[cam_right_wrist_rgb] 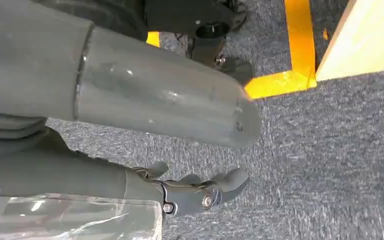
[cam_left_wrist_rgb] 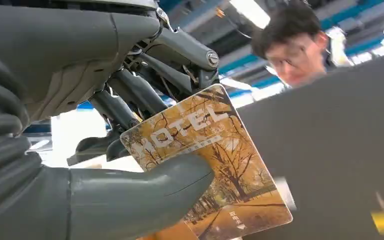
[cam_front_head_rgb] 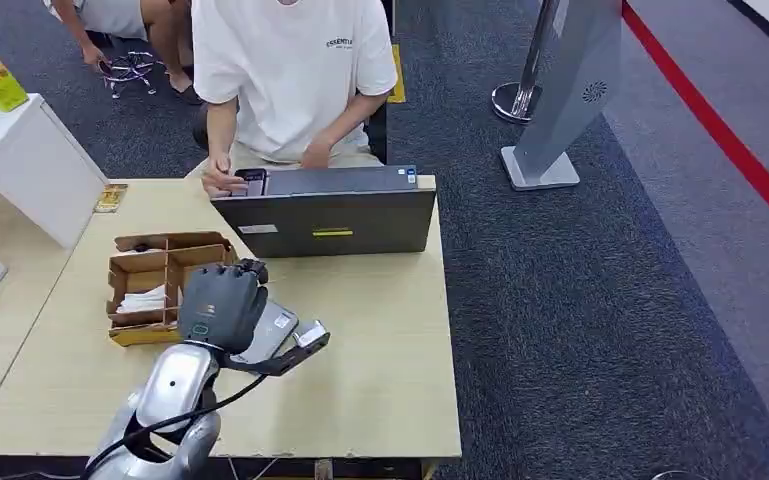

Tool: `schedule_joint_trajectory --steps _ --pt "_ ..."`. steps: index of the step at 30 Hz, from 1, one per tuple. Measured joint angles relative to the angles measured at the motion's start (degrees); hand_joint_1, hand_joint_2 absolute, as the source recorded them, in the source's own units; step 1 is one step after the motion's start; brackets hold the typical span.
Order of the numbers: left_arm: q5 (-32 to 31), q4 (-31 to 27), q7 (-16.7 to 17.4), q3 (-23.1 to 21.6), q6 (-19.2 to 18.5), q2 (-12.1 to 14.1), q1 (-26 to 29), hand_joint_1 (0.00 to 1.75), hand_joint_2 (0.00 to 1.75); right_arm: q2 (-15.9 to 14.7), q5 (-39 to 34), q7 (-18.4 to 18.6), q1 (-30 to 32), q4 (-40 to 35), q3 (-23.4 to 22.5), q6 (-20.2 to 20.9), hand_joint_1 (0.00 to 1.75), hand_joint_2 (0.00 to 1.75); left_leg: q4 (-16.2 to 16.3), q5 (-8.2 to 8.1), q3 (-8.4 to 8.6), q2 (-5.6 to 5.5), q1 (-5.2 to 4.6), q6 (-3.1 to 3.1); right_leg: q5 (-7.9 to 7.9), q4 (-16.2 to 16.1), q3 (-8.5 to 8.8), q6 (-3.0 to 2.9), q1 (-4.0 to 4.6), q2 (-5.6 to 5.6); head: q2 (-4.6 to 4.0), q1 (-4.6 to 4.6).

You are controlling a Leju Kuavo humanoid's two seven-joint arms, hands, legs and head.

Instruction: Pass the card to the sensor for recognition and then transmit it.

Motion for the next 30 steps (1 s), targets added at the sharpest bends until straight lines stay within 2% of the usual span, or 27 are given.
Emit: schedule_joint_trajectory --steps 5,7,11,15,30 --pt "0.0 2.1 -0.2 0.0 -2.6 0.0 2.5 1.75 1.75 -0.7 0.0 -0.1 0.0 0.8 -1.2 0.0 0.00 0.00 0.0 0.00 -0.01 -0.01 0.00 0.00 0.00 0.0 0.00 0.00 0.00 -0.01 0.02 0.02" --pt "0.0 3.5 1.1 0.0 -4.7 0.1 3.2 1.75 1.75 -0.9 0.0 0.0 -0.1 1.1 -1.9 0.0 0.00 0.00 0.0 0.00 -0.01 -0.01 0.00 0.00 0.00 0.0 0.00 0.00 0.00 -0.01 0.02 0.02" --pt "0.0 5.4 2.2 0.1 -6.1 0.6 4.3 1.75 1.75 -1.2 0.3 0.3 -0.1 1.6 -2.5 -0.1 0.00 0.00 0.0 0.00 -0.02 -0.01 0.00 0.00 0.00 0.0 -0.01 0.00 0.00 -0.01 0.02 0.02" --pt "0.0 6.2 3.1 0.1 -6.4 0.9 4.7 1.75 1.75 -1.3 0.4 0.5 -0.1 1.8 -3.2 -0.1 0.00 0.00 0.0 0.00 -0.02 -0.03 0.00 0.00 0.00 0.0 0.00 0.00 0.00 -0.02 0.00 0.02" --pt "0.0 7.3 3.1 1.3 -7.0 0.9 5.3 1.75 1.75 -1.5 1.2 1.0 -0.2 2.4 -3.3 -0.3 0.00 0.00 0.0 0.01 -0.01 -0.04 0.01 0.00 0.00 0.0 0.01 0.00 0.00 -0.02 0.02 0.02"
